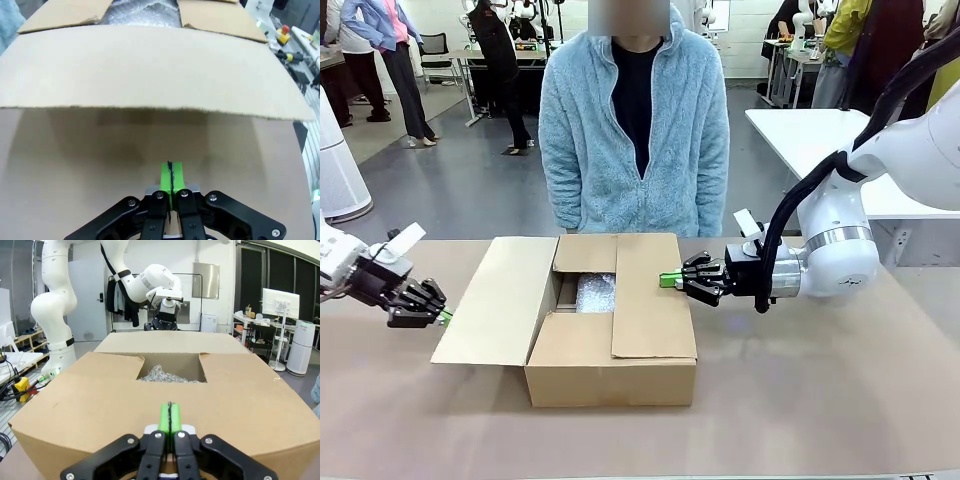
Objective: Wrap the clocks to prevent damage.
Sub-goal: Push the left (or right) flap of the Package Box to close it.
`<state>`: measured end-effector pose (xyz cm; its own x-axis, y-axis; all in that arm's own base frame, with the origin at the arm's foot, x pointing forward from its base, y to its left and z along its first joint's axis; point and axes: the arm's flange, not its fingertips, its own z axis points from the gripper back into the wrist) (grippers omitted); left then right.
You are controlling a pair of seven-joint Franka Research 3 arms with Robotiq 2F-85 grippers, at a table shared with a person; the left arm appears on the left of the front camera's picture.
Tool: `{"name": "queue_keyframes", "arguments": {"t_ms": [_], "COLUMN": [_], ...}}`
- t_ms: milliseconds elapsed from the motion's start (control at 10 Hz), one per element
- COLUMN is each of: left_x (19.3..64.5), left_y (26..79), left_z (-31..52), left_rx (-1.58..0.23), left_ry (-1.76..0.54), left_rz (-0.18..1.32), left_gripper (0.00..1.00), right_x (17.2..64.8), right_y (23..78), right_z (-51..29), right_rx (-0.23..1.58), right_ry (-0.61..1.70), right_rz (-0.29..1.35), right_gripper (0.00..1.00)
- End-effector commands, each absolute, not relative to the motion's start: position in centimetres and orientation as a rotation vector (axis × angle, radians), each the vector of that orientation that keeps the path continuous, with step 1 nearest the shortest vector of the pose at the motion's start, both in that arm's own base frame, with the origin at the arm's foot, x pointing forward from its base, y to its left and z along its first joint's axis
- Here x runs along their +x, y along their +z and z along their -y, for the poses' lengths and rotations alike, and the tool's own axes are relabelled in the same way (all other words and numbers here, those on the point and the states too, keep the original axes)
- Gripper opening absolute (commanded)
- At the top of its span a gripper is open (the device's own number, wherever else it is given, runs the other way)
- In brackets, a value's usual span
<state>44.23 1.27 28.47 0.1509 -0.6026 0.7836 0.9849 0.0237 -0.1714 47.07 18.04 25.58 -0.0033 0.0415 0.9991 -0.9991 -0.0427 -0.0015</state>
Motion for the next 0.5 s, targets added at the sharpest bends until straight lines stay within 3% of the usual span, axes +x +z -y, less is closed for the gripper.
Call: {"name": "queue_keyframes", "arguments": {"t_ms": [0, 400], "left_x": [44.6, 44.8], "left_y": [28.2, 29.6], "left_z": [-0.1, 3.0], "left_rx": [-0.938, -1.159], "left_ry": [-1.298, -1.180], "left_rz": [0.689, 0.826], "left_gripper": [0.00, 0.00], "right_x": [47.1, 47.1], "right_y": [25.3, 25.3], "right_z": [-18.1, -18.1], "right_rx": [1.211, 1.211], "right_ry": [1.252, 1.252], "right_rz": [1.158, 1.158], "right_gripper": [0.01, 0.01]}}
